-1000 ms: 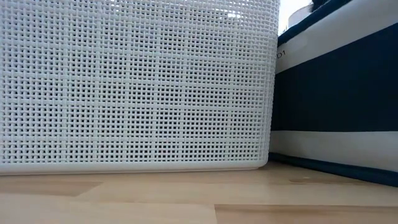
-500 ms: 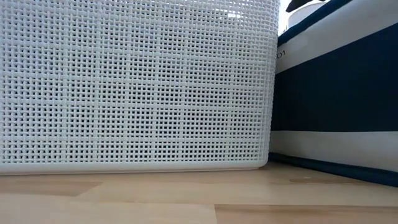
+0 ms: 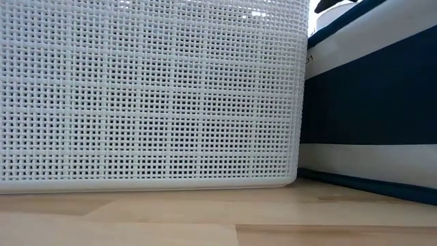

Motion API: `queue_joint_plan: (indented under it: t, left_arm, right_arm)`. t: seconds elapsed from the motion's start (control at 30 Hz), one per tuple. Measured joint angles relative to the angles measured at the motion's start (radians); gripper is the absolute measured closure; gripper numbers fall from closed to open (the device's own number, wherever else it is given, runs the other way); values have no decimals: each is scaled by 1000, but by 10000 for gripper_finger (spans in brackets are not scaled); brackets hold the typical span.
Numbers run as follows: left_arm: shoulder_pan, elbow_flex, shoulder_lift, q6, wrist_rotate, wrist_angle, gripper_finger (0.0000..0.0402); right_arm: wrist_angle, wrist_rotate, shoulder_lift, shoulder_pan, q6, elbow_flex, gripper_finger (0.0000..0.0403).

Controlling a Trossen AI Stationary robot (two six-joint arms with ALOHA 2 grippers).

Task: Sort clothes
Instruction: Put the white blouse into the blue laundry bin

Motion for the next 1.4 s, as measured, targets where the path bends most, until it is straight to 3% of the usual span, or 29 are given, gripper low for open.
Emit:
queue_joint_plan:
  t: [0.23, 0.37, 0.47, 0.6, 0.63, 0.93, 1.13, 1.23, 1.4]
  left_arm:
    - [-12, -127, 150, 7, 25, 140, 142]
    - [-33, -163, 195, 46, -10, 191, 158]
    - [-54, -159, 200, 96, -51, 199, 217]
    - [-54, -117, 170, 112, -45, 194, 354]
    - [-55, -104, 156, 112, -41, 197, 361]
    - [-90, 68, -45, 137, -37, 264, 361]
    - [-91, 225, -173, 226, -115, 369, 361]
    - [-106, 298, -204, 275, -99, 501, 361]
    - [-192, 385, -192, 271, 32, 779, 361]
  right_arm:
    - [-5, 1, 0, 0, 3, 0, 142]
    - [-8, 2, 0, 0, 3, 0, 142]
    - [-8, 3, 0, 0, 3, 0, 142]
    - [-8, 4, 0, 0, 4, 0, 142]
    - [-8, 4, 0, 0, 4, 0, 142]
    - [-8, 4, 0, 0, 3, 0, 142]
    - [-8, 4, 0, 0, 4, 0, 142]
    - [-7, 6, 0, 0, 3, 0, 142]
    - [15, 90, -10, 5, 0, 0, 142]
